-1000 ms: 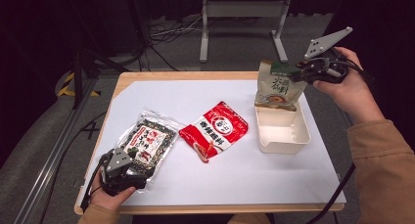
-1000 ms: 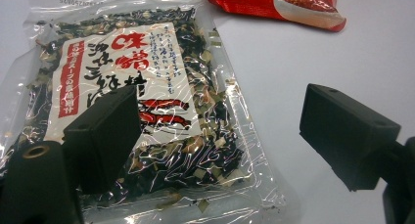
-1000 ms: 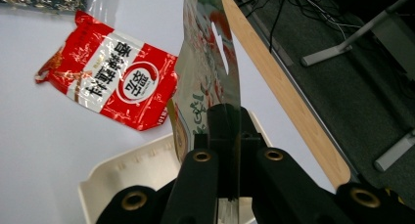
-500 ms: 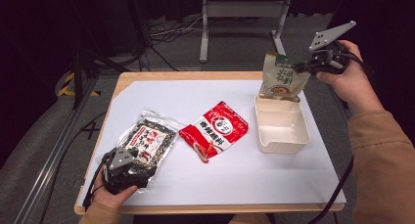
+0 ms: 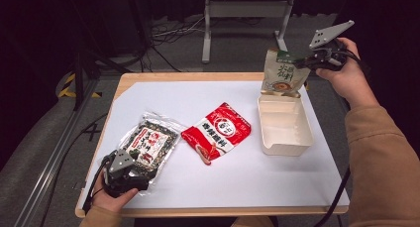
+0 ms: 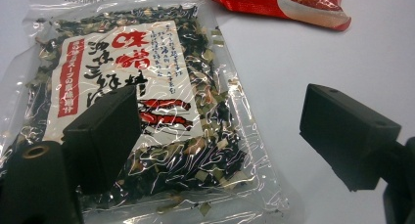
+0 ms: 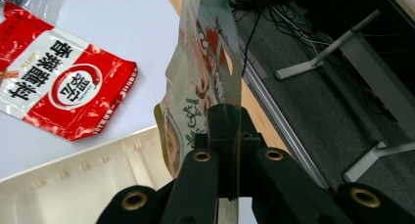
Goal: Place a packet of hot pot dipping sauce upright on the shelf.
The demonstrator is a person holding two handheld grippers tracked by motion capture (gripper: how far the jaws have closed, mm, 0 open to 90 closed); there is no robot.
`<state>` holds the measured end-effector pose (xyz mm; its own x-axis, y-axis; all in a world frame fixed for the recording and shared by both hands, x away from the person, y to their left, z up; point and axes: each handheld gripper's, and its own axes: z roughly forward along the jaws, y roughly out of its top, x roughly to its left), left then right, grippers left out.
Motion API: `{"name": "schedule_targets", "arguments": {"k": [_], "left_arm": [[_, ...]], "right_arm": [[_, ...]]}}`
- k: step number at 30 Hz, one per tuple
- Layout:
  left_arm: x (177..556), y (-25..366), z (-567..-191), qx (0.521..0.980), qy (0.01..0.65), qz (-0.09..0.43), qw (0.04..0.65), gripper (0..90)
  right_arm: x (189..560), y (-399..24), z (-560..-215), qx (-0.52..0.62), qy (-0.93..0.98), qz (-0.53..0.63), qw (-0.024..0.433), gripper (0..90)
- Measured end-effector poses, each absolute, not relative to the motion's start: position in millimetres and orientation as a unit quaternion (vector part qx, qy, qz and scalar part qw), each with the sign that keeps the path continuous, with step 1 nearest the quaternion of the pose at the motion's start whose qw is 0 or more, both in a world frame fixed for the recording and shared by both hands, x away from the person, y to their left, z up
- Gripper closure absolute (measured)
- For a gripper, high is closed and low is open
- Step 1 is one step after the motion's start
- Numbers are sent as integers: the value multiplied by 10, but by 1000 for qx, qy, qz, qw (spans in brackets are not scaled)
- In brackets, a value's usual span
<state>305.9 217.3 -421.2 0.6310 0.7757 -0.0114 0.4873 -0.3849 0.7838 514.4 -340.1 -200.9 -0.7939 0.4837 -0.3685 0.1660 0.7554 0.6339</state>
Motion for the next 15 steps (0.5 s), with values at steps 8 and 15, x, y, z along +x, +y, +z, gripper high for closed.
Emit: {"name": "schedule_targets", "arguments": {"k": [8, 15], "left_arm": [[3063, 2168, -4249, 812, 394, 186, 389, 157], [3059, 2166, -4248, 812, 394, 184, 388, 157]], "right_arm": [[5299, -3407, -2139, 182, 901, 288, 270, 891], [5386, -3411, -2261, 184, 903, 281, 268, 891]]}}
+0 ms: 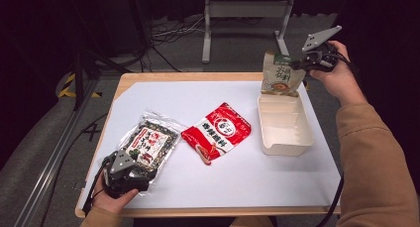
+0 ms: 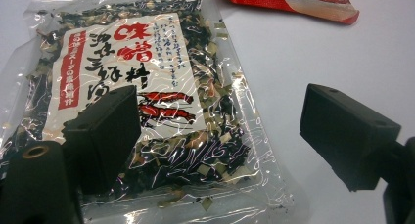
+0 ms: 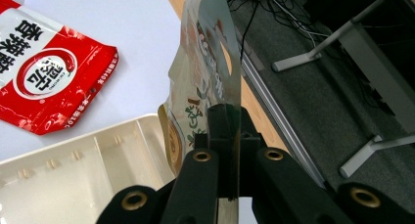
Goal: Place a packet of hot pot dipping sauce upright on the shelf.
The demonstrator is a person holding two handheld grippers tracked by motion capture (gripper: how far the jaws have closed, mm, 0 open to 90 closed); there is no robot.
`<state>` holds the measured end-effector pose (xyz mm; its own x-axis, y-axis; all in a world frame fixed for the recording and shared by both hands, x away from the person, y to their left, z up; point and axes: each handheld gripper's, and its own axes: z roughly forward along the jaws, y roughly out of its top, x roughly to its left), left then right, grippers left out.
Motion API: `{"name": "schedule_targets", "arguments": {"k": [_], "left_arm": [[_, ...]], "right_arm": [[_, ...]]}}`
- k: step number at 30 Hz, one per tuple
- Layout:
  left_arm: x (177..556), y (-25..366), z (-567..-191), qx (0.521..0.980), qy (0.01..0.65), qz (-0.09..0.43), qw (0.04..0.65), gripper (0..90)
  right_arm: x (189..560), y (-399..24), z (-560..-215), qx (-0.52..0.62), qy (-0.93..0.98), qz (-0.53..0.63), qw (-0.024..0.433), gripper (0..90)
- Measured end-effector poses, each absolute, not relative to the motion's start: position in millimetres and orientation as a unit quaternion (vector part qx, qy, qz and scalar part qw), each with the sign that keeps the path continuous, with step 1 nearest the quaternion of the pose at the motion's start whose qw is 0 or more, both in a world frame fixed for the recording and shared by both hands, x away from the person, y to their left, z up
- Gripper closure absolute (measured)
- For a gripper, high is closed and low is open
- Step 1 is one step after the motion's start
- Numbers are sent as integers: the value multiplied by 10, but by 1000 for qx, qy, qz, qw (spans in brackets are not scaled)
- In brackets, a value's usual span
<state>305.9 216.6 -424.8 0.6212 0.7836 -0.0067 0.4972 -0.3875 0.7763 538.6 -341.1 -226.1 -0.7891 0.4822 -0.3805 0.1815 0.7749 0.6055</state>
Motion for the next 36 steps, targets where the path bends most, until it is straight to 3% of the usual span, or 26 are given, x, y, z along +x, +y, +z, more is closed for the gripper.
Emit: {"name": "schedule_targets", "arguments": {"k": [36], "left_arm": [[3083, 2144, -4256, 819, 388, 180, 383, 156]], "right_arm": [[5453, -3447, -2778, 214, 909, 279, 226, 885]]}}
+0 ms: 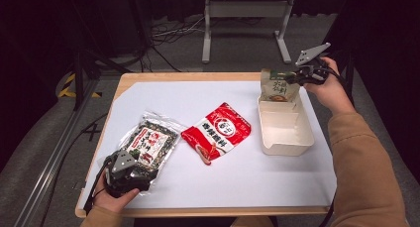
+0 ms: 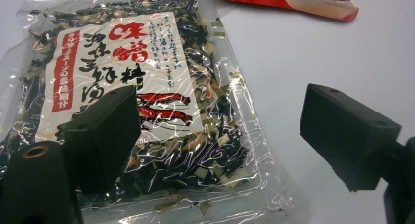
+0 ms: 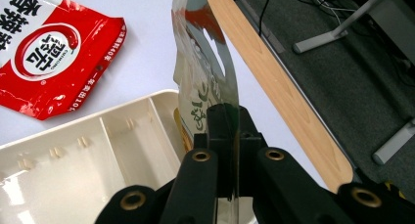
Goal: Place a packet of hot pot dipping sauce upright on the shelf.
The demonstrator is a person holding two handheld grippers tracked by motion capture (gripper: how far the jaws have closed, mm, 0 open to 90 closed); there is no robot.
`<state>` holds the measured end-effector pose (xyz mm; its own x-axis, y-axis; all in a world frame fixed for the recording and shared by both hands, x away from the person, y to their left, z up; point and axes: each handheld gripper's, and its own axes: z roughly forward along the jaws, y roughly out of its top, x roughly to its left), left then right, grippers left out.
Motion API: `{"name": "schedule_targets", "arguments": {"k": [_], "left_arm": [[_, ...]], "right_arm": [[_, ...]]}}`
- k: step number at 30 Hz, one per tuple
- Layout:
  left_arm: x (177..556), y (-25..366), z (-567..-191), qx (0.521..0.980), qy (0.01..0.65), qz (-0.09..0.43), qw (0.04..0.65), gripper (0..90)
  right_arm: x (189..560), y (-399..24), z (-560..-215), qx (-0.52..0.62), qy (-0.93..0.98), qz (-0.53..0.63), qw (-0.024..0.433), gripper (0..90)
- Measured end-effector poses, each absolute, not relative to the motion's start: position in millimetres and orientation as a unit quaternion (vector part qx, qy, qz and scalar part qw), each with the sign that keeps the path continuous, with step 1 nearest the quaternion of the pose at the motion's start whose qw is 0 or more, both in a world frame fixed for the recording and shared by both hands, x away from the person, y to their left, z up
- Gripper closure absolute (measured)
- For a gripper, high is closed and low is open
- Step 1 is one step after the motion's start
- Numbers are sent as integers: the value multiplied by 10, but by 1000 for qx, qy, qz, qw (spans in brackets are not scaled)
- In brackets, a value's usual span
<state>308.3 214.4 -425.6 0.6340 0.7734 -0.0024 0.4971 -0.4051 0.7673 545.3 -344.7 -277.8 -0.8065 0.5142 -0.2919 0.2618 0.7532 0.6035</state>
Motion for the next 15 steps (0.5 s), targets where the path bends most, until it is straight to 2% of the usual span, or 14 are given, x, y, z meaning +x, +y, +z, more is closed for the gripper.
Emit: {"name": "schedule_targets", "arguments": {"k": [15], "left_arm": [[3093, 2133, -4261, 819, 387, 182, 383, 155]], "right_arm": [[5454, -3520, -2901, 239, 907, 268, 222, 876]]}}
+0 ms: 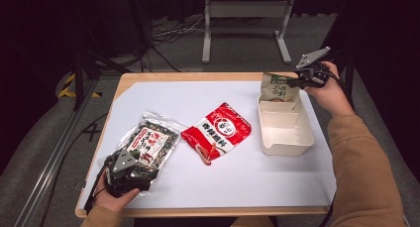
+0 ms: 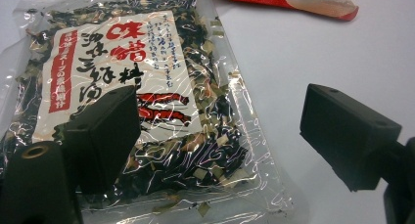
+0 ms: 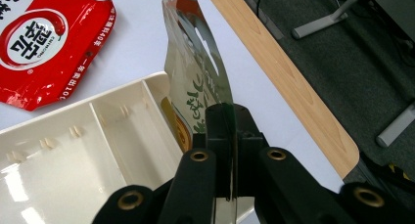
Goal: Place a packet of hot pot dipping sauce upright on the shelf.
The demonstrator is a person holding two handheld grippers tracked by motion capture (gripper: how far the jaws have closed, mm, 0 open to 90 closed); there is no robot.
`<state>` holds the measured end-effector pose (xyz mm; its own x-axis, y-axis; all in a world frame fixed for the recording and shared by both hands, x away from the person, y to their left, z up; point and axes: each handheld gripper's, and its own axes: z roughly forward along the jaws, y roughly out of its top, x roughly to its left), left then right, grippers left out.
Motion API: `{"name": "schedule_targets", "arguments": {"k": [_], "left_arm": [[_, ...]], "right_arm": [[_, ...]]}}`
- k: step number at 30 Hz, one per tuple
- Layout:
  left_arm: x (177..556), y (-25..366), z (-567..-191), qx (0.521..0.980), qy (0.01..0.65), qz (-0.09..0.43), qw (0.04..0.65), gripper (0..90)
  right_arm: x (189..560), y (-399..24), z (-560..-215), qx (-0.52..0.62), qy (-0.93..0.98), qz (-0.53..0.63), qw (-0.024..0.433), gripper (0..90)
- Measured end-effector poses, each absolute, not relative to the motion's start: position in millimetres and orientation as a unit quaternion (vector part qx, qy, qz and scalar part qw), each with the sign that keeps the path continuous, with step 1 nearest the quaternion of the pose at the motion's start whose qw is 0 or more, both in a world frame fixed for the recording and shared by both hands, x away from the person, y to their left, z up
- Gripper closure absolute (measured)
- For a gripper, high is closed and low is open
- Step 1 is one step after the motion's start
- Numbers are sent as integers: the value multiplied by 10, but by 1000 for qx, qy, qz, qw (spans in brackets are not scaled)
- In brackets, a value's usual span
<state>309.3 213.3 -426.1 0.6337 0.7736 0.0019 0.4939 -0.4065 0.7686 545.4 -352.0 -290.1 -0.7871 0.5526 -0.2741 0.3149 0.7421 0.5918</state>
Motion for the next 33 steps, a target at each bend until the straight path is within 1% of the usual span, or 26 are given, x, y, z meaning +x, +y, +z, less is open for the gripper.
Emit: {"name": "schedule_targets", "arguments": {"k": [6, 9, 11, 12, 13, 16, 21, 25, 26, 28, 32, 33], "left_arm": [[3093, 2127, -4262, 818, 389, 179, 383, 154], [3102, 2129, -4257, 821, 385, 178, 382, 154], [3104, 2117, -4257, 819, 386, 178, 385, 154], [3104, 2117, -4257, 819, 386, 178, 385, 154], [3105, 2113, -4255, 819, 386, 178, 385, 154], [3116, 2099, -4246, 820, 384, 177, 386, 154], [3162, 2039, -4239, 825, 371, 175, 388, 154], [3184, 2011, -4233, 825, 368, 172, 393, 154], [3205, 1999, -4229, 828, 363, 170, 393, 154], [3212, 1988, -4230, 828, 363, 169, 393, 154], [3245, 1944, -4223, 829, 358, 167, 396, 154], [3259, 1927, -4220, 831, 354, 166, 396, 153]], "right_arm": [[5451, -3546, -2936, 255, 900, 274, 222, 871], [5440, -3542, -2939, 259, 897, 279, 223, 842], [5425, -3531, -2946, 265, 894, 284, 223, 796], [5425, -3531, -2946, 265, 894, 284, 223, 796], [5415, -3530, -2944, 268, 891, 286, 228, 768], [5381, -3549, -2929, 288, 879, 292, 242, 645], [5293, -3656, -2885, 313, 856, 317, 264, 516], [5236, -3691, -2852, 318, 848, 325, 272, 484], [5178, -3695, -2819, 329, 839, 329, 281, 447], [5152, -3689, -2803, 333, 836, 330, 285, 439], [5008, -3627, -2708, 345, 819, 342, 307, 410], [4933, -3577, -2667, 346, 814, 351, 309, 389]]}}
